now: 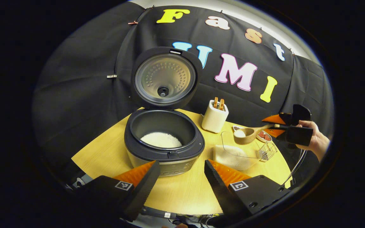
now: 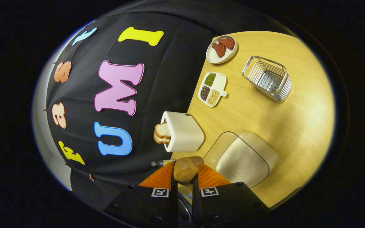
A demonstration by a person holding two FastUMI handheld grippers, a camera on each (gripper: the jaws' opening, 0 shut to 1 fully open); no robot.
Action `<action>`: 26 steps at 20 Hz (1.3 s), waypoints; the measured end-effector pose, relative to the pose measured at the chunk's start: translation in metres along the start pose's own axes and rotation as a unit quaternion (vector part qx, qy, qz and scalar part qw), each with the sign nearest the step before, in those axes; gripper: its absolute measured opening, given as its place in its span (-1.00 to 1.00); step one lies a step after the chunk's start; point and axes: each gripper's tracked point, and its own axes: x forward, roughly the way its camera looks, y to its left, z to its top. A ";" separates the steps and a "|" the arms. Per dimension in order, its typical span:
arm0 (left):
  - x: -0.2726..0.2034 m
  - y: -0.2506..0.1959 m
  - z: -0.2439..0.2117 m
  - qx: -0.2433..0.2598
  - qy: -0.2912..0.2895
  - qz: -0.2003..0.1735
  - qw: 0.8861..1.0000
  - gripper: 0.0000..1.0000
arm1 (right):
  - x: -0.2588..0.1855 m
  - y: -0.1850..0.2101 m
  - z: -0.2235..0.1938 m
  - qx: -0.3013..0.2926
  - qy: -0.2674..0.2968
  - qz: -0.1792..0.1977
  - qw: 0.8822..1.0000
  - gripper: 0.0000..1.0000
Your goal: Close the left gripper, press the button to open the rice cooker; take a wooden spoon from the chopstick holder with the right hand, scoop a spoonful of rice and pour it into the rice cooker, then put the wooden spoon back into the chopstick holder.
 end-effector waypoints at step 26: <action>-0.015 0.057 -0.001 -0.064 -0.023 0.030 0.997 0.92 | 0.060 0.137 -0.249 -0.398 0.080 0.121 0.906 -0.58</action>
